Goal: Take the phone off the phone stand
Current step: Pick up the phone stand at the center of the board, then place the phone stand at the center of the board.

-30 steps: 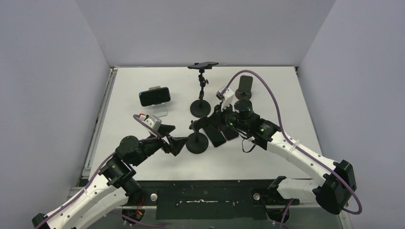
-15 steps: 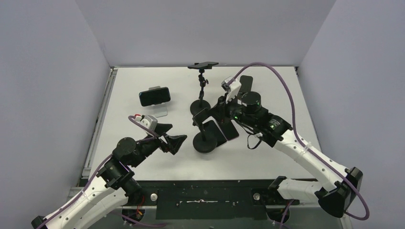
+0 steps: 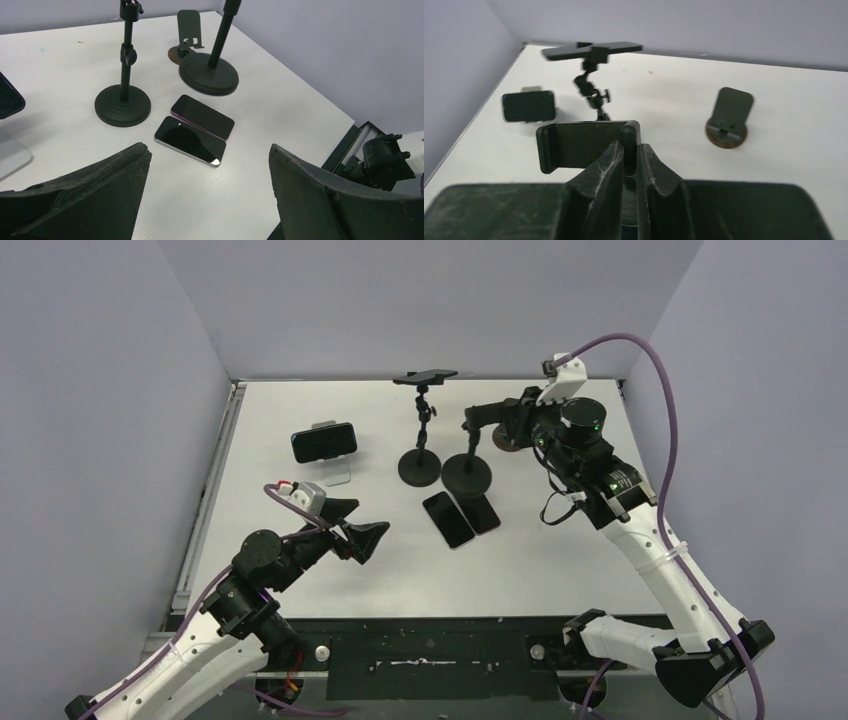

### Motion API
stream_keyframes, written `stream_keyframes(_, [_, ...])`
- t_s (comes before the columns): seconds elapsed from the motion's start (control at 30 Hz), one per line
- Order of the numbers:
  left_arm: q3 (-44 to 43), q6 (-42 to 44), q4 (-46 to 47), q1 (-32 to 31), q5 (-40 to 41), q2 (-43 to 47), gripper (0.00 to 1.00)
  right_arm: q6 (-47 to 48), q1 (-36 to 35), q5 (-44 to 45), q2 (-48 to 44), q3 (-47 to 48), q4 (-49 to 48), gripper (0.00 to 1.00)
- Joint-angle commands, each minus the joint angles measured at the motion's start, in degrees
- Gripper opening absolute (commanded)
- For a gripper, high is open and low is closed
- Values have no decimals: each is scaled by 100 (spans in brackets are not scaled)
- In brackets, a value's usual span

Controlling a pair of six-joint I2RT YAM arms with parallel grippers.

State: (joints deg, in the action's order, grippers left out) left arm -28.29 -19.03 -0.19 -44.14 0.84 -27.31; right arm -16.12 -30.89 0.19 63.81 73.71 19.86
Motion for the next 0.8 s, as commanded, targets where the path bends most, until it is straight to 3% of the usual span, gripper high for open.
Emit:
stream_keyframes(0.0, [-36, 7, 202, 33, 13, 93, 86, -224, 509, 774, -141, 297, -904, 0])
stream_keyframes(0.17, [-37, -30, 211, 30, -61, 132, 86, -299, 1125, 1334, -85, 223, -1192, 0])
stream_keyframes(0.4, [-38, -71, 224, 29, -84, 239, 86, -458, 2301, 1220, 321, 106, -1744, 0])
stream_keyframes(0.77, [-27, -84, 227, 45, -208, 288, 86, -124, 2907, 1148, 1199, -163, -2925, 0])
